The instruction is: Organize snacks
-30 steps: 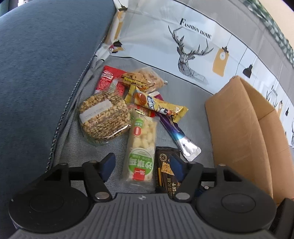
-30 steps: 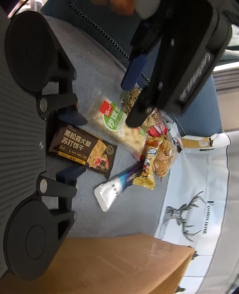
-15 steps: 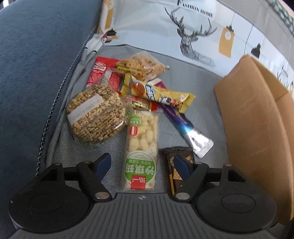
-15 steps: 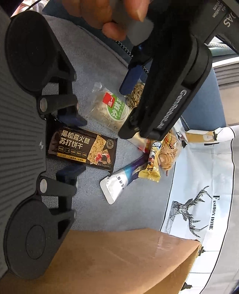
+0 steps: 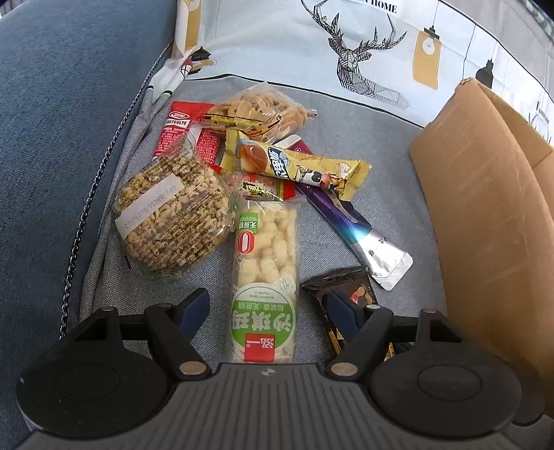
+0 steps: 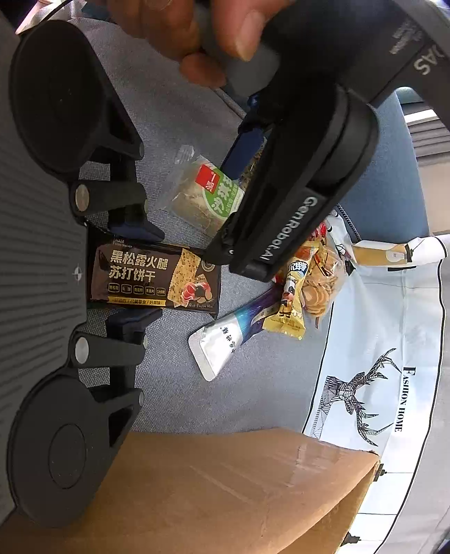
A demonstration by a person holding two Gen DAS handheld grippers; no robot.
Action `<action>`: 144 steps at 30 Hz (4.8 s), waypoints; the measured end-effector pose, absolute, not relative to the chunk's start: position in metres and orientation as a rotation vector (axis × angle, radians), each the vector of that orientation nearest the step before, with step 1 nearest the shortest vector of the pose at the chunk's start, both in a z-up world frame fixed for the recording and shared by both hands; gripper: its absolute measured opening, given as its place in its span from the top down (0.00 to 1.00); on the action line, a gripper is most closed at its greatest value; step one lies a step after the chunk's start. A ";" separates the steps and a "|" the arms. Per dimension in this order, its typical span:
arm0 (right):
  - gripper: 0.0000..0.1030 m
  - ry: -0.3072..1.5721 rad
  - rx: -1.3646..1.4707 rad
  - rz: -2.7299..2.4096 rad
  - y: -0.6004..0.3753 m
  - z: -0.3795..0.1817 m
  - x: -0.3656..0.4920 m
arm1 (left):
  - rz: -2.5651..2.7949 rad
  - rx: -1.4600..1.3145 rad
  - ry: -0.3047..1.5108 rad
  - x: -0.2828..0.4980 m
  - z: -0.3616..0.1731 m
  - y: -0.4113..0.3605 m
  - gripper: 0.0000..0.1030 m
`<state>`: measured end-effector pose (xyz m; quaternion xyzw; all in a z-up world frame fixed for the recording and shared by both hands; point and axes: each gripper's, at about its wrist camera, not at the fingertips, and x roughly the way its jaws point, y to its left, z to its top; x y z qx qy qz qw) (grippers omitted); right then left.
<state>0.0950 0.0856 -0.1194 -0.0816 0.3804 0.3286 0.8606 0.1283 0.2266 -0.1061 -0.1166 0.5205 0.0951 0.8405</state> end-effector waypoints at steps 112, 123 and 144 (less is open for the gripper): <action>0.60 0.373 -0.024 0.289 -0.200 0.008 0.148 | -0.181 -0.228 0.378 0.115 0.007 0.000 0.62; 0.60 0.384 -0.044 0.294 -0.194 0.008 0.150 | -0.205 -0.222 0.390 0.115 0.005 -0.002 0.62; 0.60 0.410 -0.040 0.294 -0.194 0.005 0.155 | -0.220 -0.218 0.385 0.117 0.004 -0.006 0.62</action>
